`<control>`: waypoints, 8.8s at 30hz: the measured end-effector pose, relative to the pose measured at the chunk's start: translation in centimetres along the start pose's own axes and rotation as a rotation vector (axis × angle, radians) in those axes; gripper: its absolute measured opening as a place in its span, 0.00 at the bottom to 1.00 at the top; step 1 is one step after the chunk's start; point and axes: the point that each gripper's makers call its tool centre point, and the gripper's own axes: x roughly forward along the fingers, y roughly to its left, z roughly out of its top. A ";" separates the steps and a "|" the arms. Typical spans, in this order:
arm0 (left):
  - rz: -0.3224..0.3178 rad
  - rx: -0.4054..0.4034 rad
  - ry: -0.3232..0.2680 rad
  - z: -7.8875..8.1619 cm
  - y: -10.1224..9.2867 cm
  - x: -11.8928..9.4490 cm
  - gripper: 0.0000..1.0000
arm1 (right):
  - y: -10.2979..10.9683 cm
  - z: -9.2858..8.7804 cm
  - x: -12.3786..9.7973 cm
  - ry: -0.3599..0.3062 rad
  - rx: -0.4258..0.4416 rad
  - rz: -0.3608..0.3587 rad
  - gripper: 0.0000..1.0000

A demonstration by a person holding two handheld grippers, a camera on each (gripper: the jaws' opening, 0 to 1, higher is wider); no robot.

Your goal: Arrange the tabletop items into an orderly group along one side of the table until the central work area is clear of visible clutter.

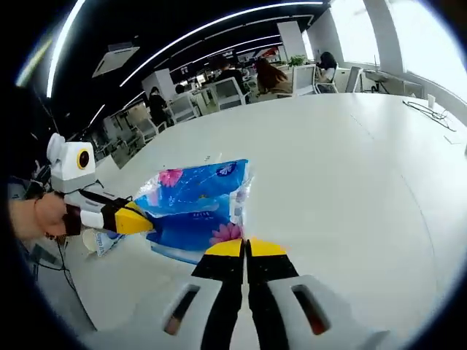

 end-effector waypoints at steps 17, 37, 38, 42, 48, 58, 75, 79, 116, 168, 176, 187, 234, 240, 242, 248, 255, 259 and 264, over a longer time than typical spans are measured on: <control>0.069 -0.180 0.089 -2.9 3.4 2.0 0.00 | -0.8 -2.8 4.0 0.096 0.026 -0.001 0.00; 0.085 -0.269 0.114 -4.4 4.5 3.1 0.01 | -1.3 -4.4 5.3 0.148 0.040 -0.014 0.00; 0.084 -0.273 0.109 -4.3 4.5 3.1 0.02 | -1.4 -4.5 5.4 0.148 0.036 -0.014 0.00; 0.085 -0.276 0.107 -4.4 4.7 3.2 0.03 | -1.5 -4.7 5.5 0.151 0.033 -0.018 0.01; 0.082 -0.278 0.101 -4.3 4.6 3.3 0.05 | -1.5 -4.7 5.4 0.149 0.026 -0.021 0.05; 0.084 -0.262 0.097 -4.5 4.5 3.2 0.20 | -1.4 -4.6 5.3 0.145 0.024 -0.022 0.07; 0.075 -0.211 0.075 -3.7 3.9 1.9 0.37 | -1.3 -3.7 4.2 0.114 0.002 -0.043 0.19; 0.072 -0.197 0.069 -3.4 3.6 1.4 0.42 | -1.1 -3.1 3.7 0.101 -0.001 -0.046 0.21; 0.099 -0.131 -0.034 -1.6 2.5 -6.1 0.62 | 4.4 0.7 -0.4 0.022 -0.091 -0.005 0.39; 0.291 -0.190 -0.200 -5.5 6.1 -24.5 0.71 | 20.6 2.7 1.2 0.016 -0.237 0.206 0.41; 0.321 -0.209 -0.226 -6.8 6.8 -27.5 0.71 | 23.6 2.6 1.7 0.022 -0.258 0.237 0.40; 0.366 -0.251 -0.268 -8.5 7.9 -31.5 0.71 | 28.3 1.9 4.0 0.053 -0.297 0.296 0.39; 0.405 -0.288 -0.356 -11.9 13.2 -35.9 0.67 | 33.3 -4.5 17.5 0.270 -0.276 0.246 0.34; 0.394 -0.282 -0.362 -11.8 13.4 -35.6 0.66 | 32.9 -5.2 18.3 0.299 -0.257 0.191 0.33; 0.395 -0.278 -0.369 -11.7 13.5 -35.6 0.66 | 32.7 -5.3 18.7 0.308 -0.242 0.171 0.32; 0.383 -0.282 -0.382 -11.6 13.7 -35.5 0.65 | 32.6 -5.4 19.6 0.307 -0.208 0.133 0.25; 0.385 -0.271 -0.387 -11.6 14.0 -35.7 0.65 | 32.6 -5.4 20.0 0.311 -0.183 0.080 0.20; 0.386 -0.275 -0.389 -11.8 14.3 -35.7 0.64 | 32.4 -5.2 19.8 0.305 -0.175 0.046 0.16; 0.385 -0.280 -0.392 -11.8 14.2 -35.6 0.64 | 31.5 -5.1 19.9 0.322 -0.208 0.005 0.09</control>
